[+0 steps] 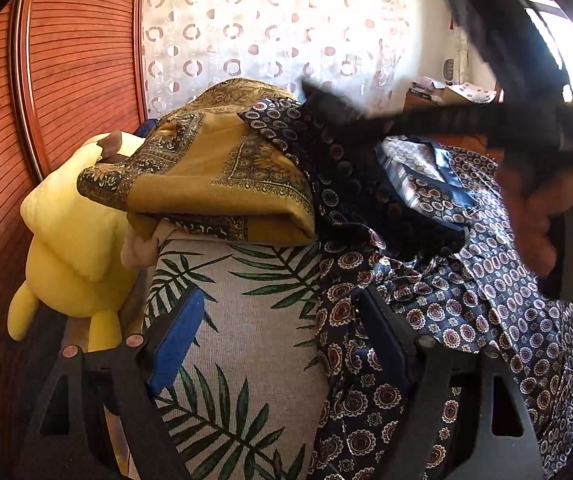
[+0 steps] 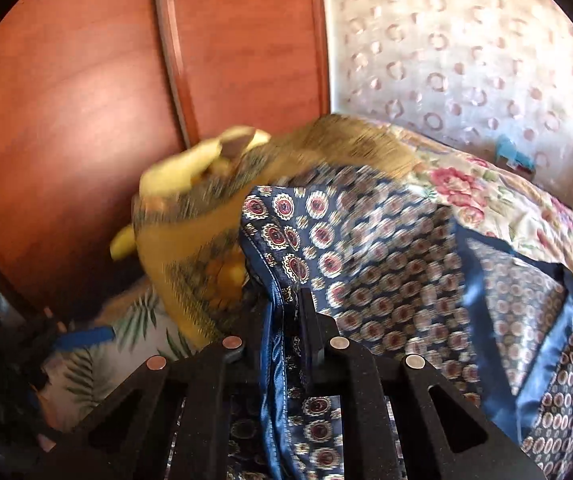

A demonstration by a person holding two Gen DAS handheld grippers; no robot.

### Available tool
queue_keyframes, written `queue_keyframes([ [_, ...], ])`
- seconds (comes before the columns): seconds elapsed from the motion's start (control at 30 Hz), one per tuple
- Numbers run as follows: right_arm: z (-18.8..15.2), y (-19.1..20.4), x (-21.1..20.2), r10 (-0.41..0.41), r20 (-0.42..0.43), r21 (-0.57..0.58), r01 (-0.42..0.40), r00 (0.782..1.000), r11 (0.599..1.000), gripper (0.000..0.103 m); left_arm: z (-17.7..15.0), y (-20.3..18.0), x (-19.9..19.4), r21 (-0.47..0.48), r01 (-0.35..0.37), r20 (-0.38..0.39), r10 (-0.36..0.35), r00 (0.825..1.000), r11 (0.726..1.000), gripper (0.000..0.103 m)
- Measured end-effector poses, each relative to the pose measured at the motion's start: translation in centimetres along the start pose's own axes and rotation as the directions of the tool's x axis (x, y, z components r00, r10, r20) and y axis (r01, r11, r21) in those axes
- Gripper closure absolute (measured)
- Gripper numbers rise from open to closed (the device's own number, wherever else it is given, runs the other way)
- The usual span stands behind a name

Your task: Fold small clothes

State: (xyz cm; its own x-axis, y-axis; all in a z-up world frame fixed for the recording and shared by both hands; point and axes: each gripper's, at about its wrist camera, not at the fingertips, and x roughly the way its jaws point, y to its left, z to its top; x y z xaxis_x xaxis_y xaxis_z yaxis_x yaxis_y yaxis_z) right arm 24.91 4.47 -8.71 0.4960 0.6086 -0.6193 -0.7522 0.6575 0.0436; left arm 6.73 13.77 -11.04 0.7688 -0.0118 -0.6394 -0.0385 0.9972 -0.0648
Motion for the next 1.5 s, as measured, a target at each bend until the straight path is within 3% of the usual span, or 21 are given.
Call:
queue_keyframes([
  [0.23, 0.4, -5.1, -1.5, -0.131, 0.028, 0.106, 0.127, 0.991, 0.986, 0.09, 0.0, 0.1, 0.1, -0.004, -0.009, -0.006, 0.009, 1.0, 1.0, 0.023],
  [0.3, 0.2, -5.9, -1.8, -0.148, 0.01, 0.128, 0.146, 0.989, 0.981, 0.075, -0.1, 0.0, 0.1, -0.004, -0.008, -0.007, 0.008, 1.0, 1.0, 0.023],
  [0.4, -0.7, -5.9, -3.0, -0.167, 0.018, 0.133, 0.164, 0.986, 0.977, 0.063, -0.1, 0.1, 0.2, -0.003, -0.01, -0.009, 0.01, 1.0, 1.0, 0.023],
  [0.7, -6.9, -6.6, -11.7, -0.229, 0.021, 0.1, 0.226, 0.973, 0.969, 0.045, -0.1, 0.1, 0.1, -0.006, -0.011, -0.008, 0.011, 1.0, 1.0, 0.023],
  [1.03, -16.5, -7.7, -19.2, -0.319, -0.069, 0.156, 0.326, 0.945, 0.932, 0.044, 0.4, -0.9, -1.2, 0.034, -0.048, 0.053, 0.046, 0.998, 0.998, 0.023],
  [1.27, -20.3, -9.3, -24.1, -0.371, -0.097, 0.232, 0.383, 0.924, 0.894, 0.044, 2.5, -5.3, -3.5, 0.105, 0.034, 0.11, -0.046, 0.993, 0.994, 0.023],
  [1.5, -21.6, -11.7, -28.4, -0.436, -0.095, 0.329, 0.442, 0.895, 0.834, 0.039, 3.5, -12.3, -1.2, 0.237, 0.135, 0.056, -0.152, 0.987, 0.962, 0.023],
])
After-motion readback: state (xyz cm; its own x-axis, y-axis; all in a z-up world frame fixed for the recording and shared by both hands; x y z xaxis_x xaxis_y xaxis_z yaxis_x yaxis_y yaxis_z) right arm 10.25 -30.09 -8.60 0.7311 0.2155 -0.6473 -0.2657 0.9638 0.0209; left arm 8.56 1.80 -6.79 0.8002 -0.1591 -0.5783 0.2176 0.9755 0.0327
